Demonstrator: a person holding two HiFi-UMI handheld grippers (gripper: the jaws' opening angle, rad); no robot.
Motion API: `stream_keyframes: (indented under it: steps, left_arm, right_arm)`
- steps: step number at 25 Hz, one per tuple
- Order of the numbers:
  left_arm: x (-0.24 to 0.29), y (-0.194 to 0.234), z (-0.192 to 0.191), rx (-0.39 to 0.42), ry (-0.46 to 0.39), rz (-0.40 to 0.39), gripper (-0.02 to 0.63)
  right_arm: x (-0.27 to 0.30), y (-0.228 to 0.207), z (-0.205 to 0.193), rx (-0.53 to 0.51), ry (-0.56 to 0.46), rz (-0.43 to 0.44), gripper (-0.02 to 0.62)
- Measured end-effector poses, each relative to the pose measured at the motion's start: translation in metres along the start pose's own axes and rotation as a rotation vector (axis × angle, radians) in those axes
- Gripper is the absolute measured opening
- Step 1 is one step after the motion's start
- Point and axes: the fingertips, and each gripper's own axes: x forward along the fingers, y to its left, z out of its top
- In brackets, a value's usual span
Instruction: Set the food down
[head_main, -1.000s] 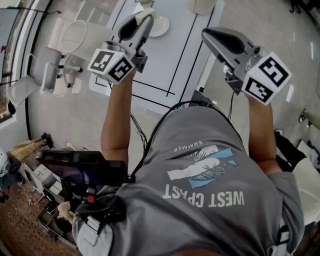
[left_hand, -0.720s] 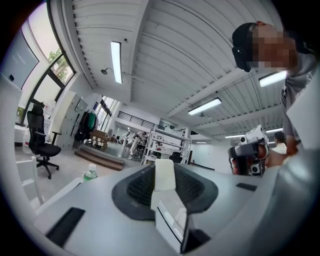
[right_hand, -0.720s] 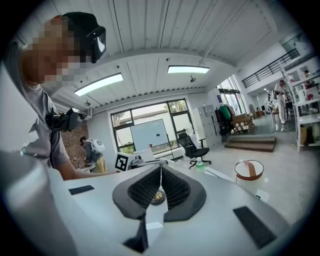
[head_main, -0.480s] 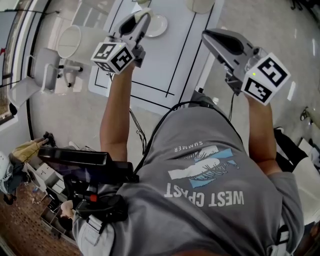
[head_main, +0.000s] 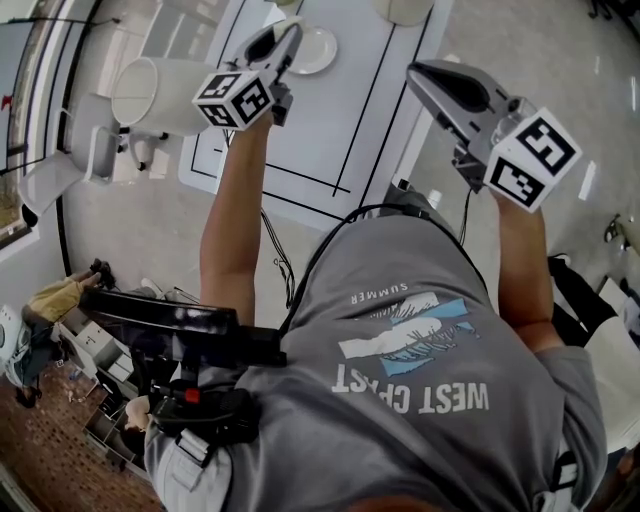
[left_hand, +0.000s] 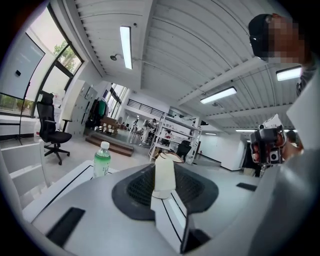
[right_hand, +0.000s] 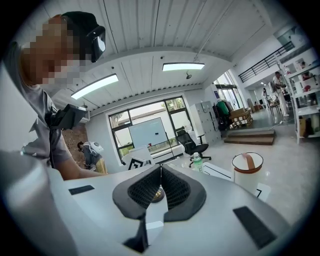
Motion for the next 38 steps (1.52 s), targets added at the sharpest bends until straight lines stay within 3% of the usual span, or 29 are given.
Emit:
stream_keyframes:
  steps: [21, 38]
  left_arm:
    - [0.042, 0.074, -0.084, -0.034, 0.238, 0.093, 0.107]
    - [0.064, 0.106, -0.135, 0.011, 0.398, 0.123, 0.107]
  right_arm:
    - [0.013, -0.033, -0.015, 0.062, 0.017, -0.006, 0.008]
    - [0.016, -0.054, -0.031, 0.097, 0.034, -0.029, 0.008]
